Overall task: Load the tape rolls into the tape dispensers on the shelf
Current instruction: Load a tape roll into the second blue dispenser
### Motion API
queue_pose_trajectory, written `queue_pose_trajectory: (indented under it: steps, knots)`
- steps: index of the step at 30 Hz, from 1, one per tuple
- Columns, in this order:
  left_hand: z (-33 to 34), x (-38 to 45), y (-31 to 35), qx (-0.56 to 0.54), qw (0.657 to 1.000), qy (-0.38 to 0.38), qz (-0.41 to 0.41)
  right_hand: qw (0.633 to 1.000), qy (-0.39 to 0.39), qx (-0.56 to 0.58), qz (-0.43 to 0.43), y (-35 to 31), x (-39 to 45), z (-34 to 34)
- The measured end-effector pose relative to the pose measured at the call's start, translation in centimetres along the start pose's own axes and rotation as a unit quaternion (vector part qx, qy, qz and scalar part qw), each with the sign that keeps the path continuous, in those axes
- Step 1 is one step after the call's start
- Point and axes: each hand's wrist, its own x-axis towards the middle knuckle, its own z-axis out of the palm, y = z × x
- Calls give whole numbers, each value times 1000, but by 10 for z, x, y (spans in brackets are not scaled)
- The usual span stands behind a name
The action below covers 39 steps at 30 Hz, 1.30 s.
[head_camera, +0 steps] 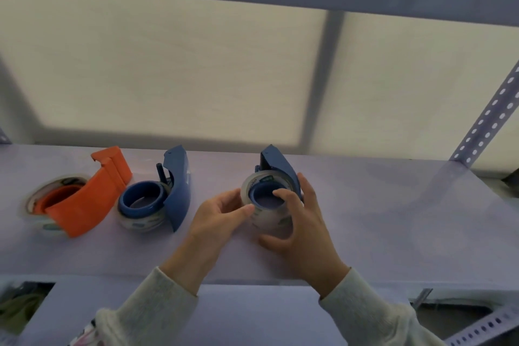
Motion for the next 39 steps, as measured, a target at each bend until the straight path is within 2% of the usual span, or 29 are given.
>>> queue_pose_trajectory:
  steps: [3, 6, 9, 11, 13, 15, 17, 18, 20, 22, 31, 39]
  knots:
    - [-5, -2, -7, -2, 999, 38, 4, 999, 30, 27, 9, -5, 0, 7]
    - [-6, -6, -9, 19, 999, 34, 23, 997, 39, 51, 33, -6, 2, 6]
    - [-8, -12, -9, 145, 987, 44, 58, 994, 35, 92, 56, -7, 7, 2]
    - [-14, -20, -5, 198, 971, 69, 112, 989, 37, 120, 73, -7, 11, -1]
    - [-29, -28, 5, 225, 946, 115, 204, 981, 29, 158, 105, -8, 14, -1]
    - [-56, -28, 10, 271, 896, 205, 285, 973, 22, 185, 134, -9, 18, 2]
    - [-88, -20, 8, 300, 861, 301, 279, 974, 31, 173, 142, -13, 19, 5]
    - [-100, -17, 5, 308, 860, 324, 245, 975, 41, 163, 142, -15, 18, 7]
    - [-116, -9, -3, 319, 884, 305, 155, 976, 59, 150, 148, -18, 16, 10]
    - [-123, -3, -10, 336, 898, 265, 100, 975, 69, 147, 154, -20, 15, 13]
    - [-113, 11, -22, 366, 908, 163, 123, 965, 106, 153, 184, -28, 17, 18]
    - [-107, 12, -16, 421, 886, 144, 129, 976, 94, 94, 174, -26, 18, 16]
